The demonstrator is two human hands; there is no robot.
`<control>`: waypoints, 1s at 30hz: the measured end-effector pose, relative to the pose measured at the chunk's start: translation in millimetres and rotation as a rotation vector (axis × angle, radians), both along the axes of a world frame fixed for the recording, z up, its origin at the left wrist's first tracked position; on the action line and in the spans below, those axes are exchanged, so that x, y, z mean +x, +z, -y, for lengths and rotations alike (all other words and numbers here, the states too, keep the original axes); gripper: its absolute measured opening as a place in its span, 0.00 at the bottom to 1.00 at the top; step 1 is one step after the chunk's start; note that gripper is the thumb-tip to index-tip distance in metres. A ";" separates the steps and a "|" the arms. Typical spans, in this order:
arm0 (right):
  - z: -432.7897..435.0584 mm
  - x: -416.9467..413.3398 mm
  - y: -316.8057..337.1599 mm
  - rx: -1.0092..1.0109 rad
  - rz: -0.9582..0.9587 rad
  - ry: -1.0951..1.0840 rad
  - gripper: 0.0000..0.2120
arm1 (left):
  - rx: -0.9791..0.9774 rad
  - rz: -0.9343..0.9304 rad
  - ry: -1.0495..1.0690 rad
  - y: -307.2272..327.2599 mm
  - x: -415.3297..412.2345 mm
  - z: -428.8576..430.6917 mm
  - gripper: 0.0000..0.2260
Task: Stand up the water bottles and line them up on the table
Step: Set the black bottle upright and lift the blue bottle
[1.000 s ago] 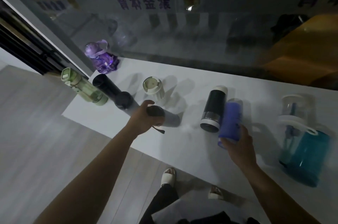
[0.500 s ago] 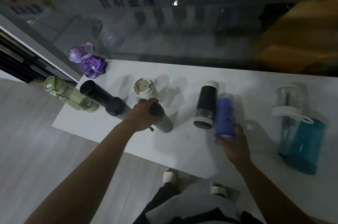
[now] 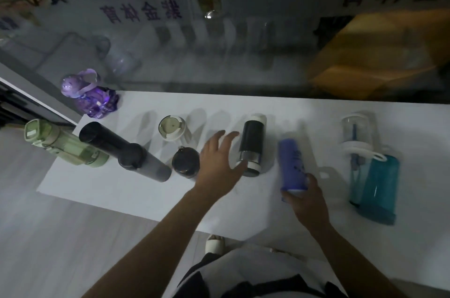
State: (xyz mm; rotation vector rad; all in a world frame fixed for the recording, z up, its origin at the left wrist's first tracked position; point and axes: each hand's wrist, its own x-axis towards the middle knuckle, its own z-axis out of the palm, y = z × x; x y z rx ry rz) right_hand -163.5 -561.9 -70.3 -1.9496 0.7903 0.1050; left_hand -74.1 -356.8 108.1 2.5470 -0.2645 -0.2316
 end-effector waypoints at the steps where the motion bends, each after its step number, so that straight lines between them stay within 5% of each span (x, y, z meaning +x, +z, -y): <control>1: 2.8 -2.7 -1.1 -0.004 -0.013 0.001 0.40 | 0.016 -0.042 0.006 -12.1 -1.8 10.1 0.34; 11: 34.3 -57.7 5.9 -0.007 -0.024 0.000 0.45 | -0.457 -0.572 0.622 -124.2 13.6 40.6 0.52; 19: 48.2 -75.2 6.0 -0.006 -0.054 0.058 0.37 | -0.485 -0.514 0.644 -151.5 21.8 34.9 0.38; 25: 46.1 -71.3 23.2 0.026 0.005 0.111 0.26 | -0.186 -0.254 0.498 -91.9 10.3 35.4 0.36; 30: 48.3 -67.7 25.3 0.039 0.017 0.131 0.25 | -0.140 -0.128 0.375 -51.6 24.2 39.6 0.34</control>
